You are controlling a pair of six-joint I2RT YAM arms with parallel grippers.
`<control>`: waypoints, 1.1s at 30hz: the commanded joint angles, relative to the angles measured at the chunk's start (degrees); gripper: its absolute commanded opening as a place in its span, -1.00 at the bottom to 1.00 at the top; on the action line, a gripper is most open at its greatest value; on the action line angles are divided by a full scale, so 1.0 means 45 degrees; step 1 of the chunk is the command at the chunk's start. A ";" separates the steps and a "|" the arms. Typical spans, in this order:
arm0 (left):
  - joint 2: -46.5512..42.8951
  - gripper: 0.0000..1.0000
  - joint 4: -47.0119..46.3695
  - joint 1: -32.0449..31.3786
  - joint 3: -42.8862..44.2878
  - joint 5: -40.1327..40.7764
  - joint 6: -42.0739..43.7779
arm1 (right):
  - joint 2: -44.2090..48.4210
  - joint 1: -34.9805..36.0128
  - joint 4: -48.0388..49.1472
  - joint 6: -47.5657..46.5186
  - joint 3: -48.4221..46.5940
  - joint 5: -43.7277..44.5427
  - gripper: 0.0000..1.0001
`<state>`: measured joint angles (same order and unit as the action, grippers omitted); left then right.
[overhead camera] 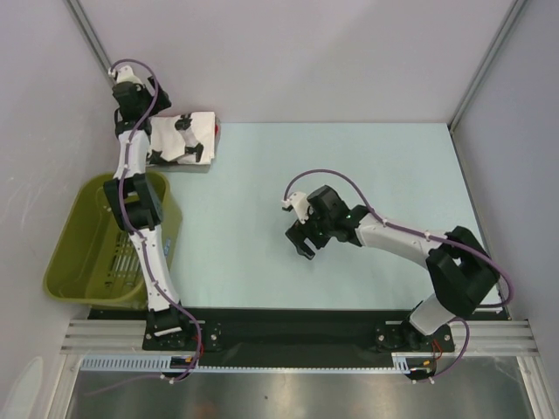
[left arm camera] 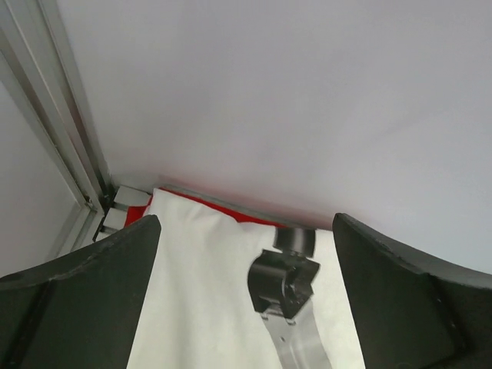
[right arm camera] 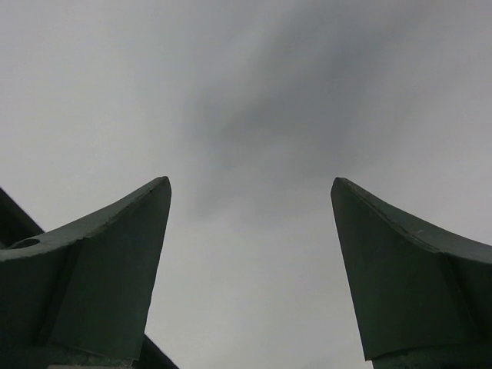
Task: Fold and stack the t-shirts
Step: Neatly place the folded tshirt to the corner, then reset both grippers
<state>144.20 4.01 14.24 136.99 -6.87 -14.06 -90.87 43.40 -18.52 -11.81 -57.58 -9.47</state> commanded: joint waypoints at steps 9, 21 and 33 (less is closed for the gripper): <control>-0.7469 1.00 -0.0188 -0.2709 -0.6021 -0.0268 -0.1149 | 0.5072 0.0005 0.2064 0.3891 0.2930 0.0757 0.88; -1.6063 1.00 -0.1885 -0.8628 -1.8872 -0.2474 -0.5343 | 1.1674 -0.0542 0.3551 1.0393 0.8105 0.3212 0.99; -2.2862 1.00 -1.1860 -0.9200 -3.0962 -0.4313 -1.4304 | 1.8236 -0.1070 0.2830 1.8519 1.3086 0.3551 0.99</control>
<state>45.89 -27.44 -26.74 5.28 -25.28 -62.02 -14.37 38.74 -6.20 58.50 -2.24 4.71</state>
